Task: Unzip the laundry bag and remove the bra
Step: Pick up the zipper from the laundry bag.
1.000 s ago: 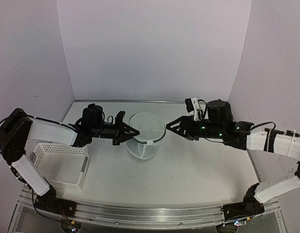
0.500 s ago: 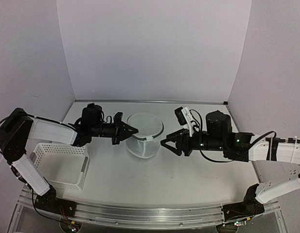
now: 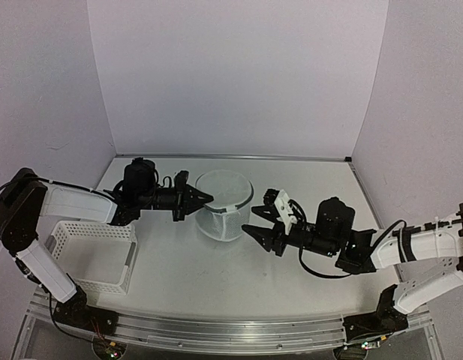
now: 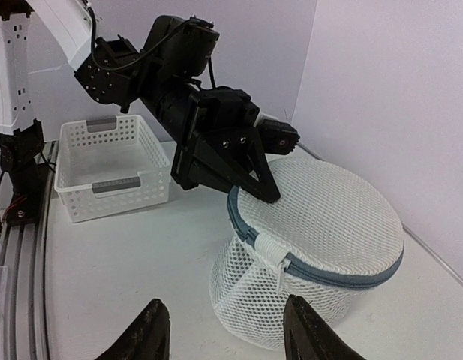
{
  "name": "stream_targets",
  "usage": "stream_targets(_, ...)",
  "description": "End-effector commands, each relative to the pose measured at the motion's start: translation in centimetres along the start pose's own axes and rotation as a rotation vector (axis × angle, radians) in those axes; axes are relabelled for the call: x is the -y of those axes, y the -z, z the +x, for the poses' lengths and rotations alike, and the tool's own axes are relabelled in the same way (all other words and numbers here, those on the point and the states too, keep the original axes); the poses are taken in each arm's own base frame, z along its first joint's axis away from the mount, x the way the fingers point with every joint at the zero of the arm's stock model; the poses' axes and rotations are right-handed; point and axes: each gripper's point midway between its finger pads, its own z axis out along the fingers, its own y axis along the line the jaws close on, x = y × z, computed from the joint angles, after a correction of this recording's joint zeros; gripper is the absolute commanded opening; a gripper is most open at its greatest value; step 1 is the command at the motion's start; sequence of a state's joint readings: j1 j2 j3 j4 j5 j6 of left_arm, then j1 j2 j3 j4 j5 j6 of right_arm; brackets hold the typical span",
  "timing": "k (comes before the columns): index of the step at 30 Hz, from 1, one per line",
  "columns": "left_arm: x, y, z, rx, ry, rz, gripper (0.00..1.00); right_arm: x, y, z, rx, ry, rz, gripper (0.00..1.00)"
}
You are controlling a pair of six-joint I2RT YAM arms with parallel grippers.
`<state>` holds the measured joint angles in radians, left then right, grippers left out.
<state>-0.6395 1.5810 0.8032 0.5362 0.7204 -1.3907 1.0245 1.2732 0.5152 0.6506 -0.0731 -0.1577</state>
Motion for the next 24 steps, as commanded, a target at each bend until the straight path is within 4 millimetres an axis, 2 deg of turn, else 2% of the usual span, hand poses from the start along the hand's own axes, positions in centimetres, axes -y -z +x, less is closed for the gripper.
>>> stream_targets(1,6.0,1.1,-0.1,0.022,-0.103,0.152,0.00,1.6,-0.1,-3.0,0.132,0.172,0.153,0.51)
stream_targets(6,6.6,1.3,0.0,0.021,-0.100,0.170,0.00,1.7,-1.0,-3.2,0.136,0.277,0.223,0.45)
stream_targets(10,6.9,1.6,0.0,0.027,-0.099,0.182,0.00,2.0,-1.9,-2.6,0.109,0.338,0.270,0.41)
stream_targets(15,7.2,1.7,0.2,0.029,-0.098,0.193,0.00,2.1,-2.8,-2.4,0.102,0.363,0.319,0.36)
stream_targets(24,7.3,1.9,0.5,0.022,-0.100,0.198,0.00,3.2,-3.3,-3.3,0.128,0.378,0.414,0.28)
